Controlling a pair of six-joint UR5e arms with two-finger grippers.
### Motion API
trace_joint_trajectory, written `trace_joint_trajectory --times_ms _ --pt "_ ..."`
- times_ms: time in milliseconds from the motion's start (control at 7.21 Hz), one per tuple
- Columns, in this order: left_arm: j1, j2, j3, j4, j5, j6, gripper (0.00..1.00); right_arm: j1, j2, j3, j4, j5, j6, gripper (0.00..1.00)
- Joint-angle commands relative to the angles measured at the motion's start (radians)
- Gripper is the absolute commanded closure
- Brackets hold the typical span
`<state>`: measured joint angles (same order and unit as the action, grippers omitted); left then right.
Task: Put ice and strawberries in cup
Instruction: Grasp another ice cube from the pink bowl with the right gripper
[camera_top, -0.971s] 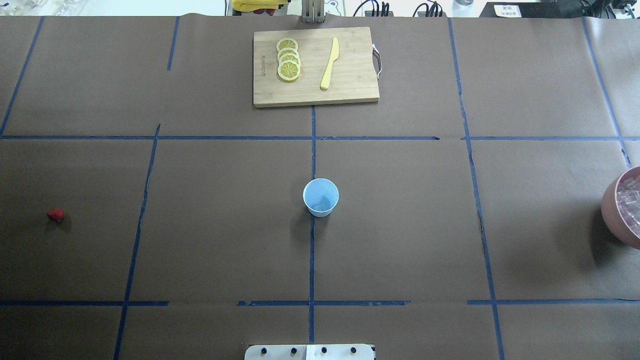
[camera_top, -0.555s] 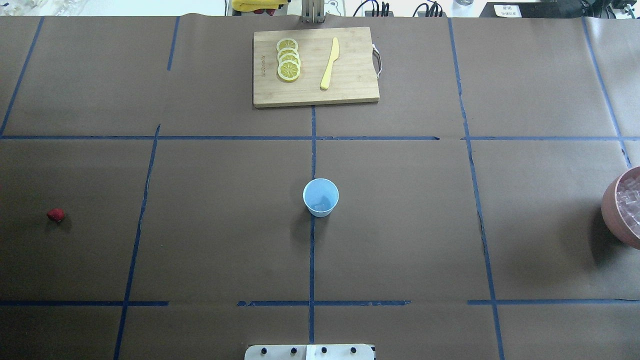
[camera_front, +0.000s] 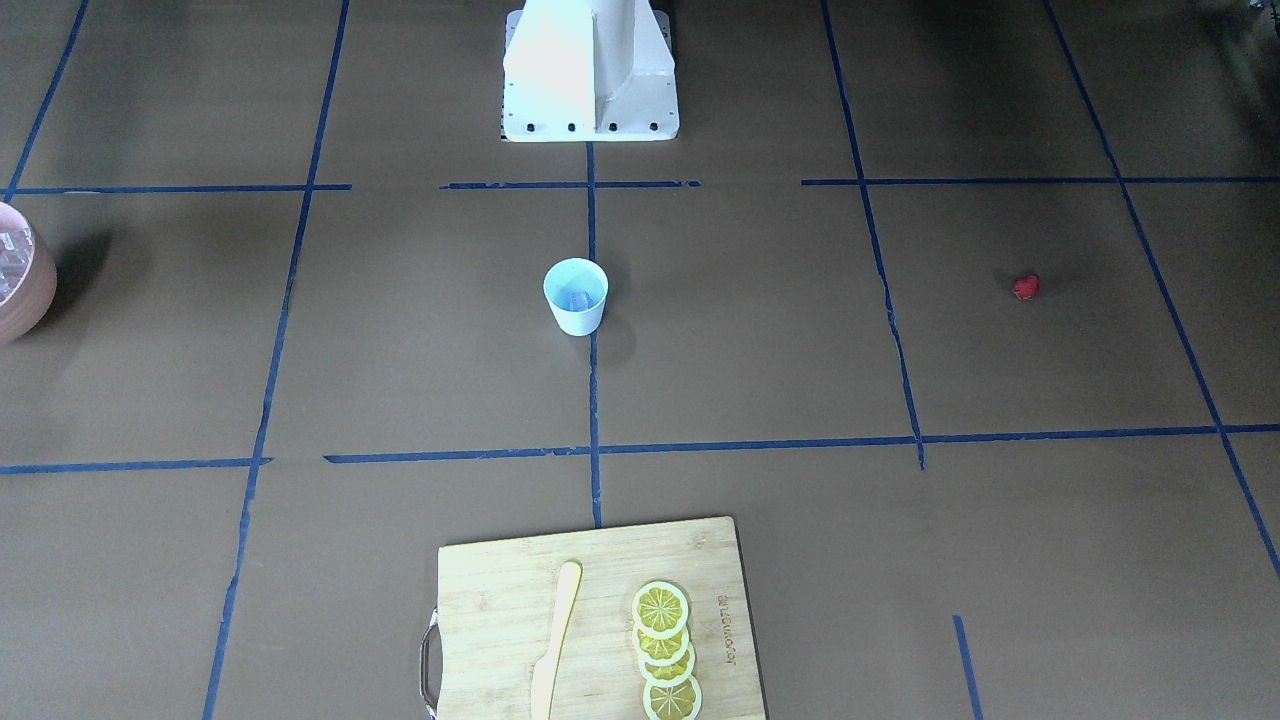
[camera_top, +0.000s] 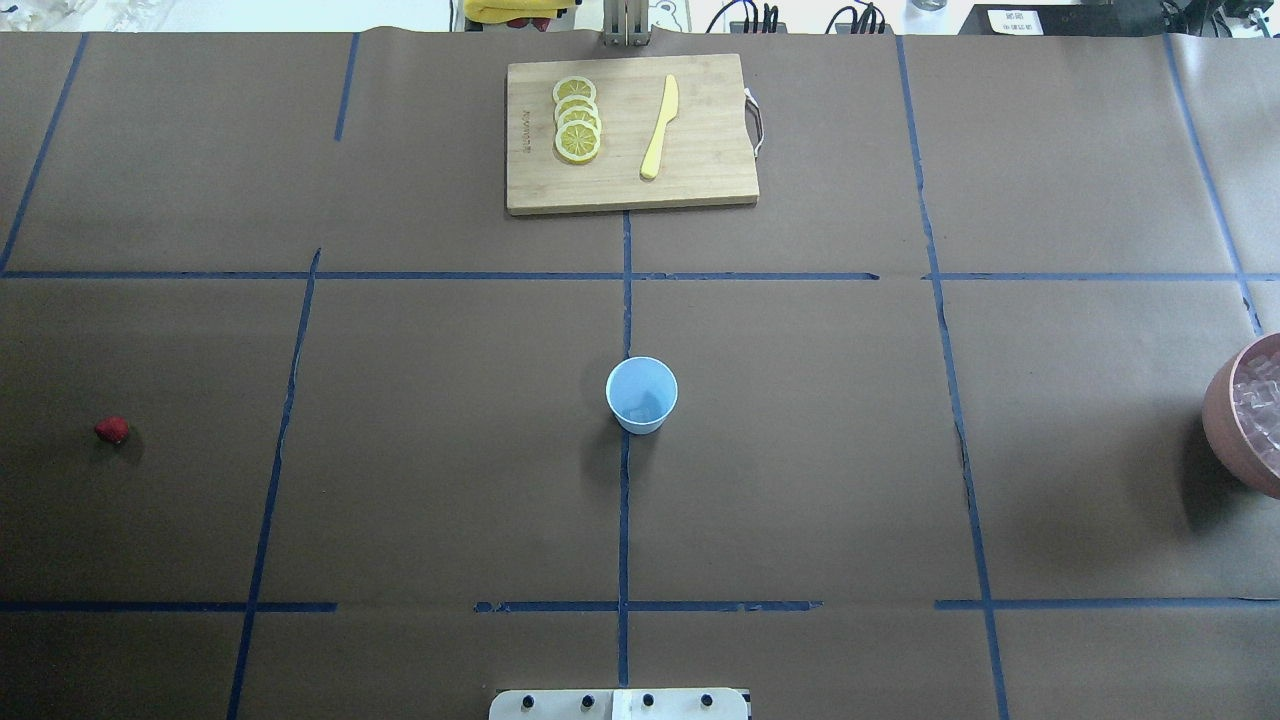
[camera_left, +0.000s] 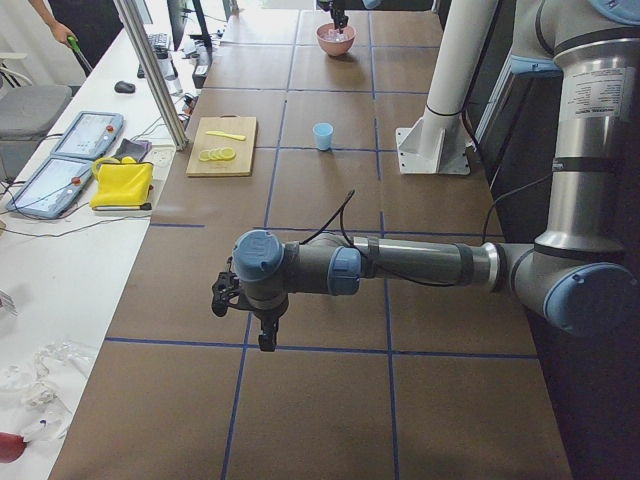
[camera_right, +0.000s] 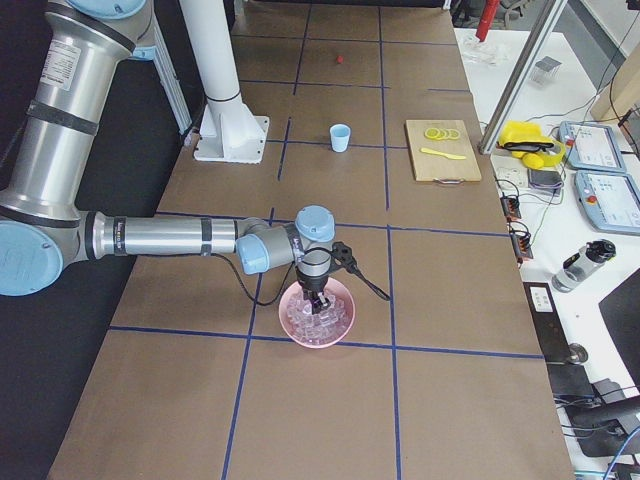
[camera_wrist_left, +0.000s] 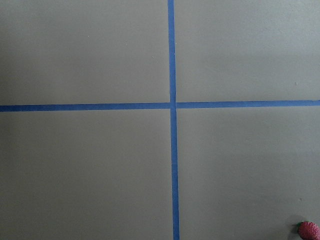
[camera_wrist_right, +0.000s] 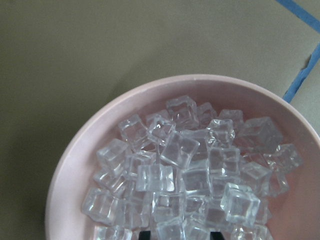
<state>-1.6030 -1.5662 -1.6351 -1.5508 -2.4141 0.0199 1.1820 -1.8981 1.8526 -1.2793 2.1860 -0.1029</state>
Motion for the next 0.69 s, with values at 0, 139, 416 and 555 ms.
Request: trace_joint_trajectory --times_ms 0,139,416,555 --pt "0.0 0.0 0.0 0.0 0.0 0.0 0.0 -0.021 -0.001 -0.018 0.0 0.0 -0.001 0.51" --pt "0.0 0.0 -0.005 0.0 0.0 0.0 0.0 -0.028 0.001 -0.026 0.001 -0.002 -0.001 0.51" --pt "0.0 0.0 -0.005 0.0 0.0 0.0 0.0 -0.035 0.004 -0.044 0.0 -0.003 -0.001 0.51" --pt "0.0 0.0 -0.006 0.0 0.0 0.0 0.0 -0.038 0.004 -0.047 0.001 -0.006 -0.001 0.51"
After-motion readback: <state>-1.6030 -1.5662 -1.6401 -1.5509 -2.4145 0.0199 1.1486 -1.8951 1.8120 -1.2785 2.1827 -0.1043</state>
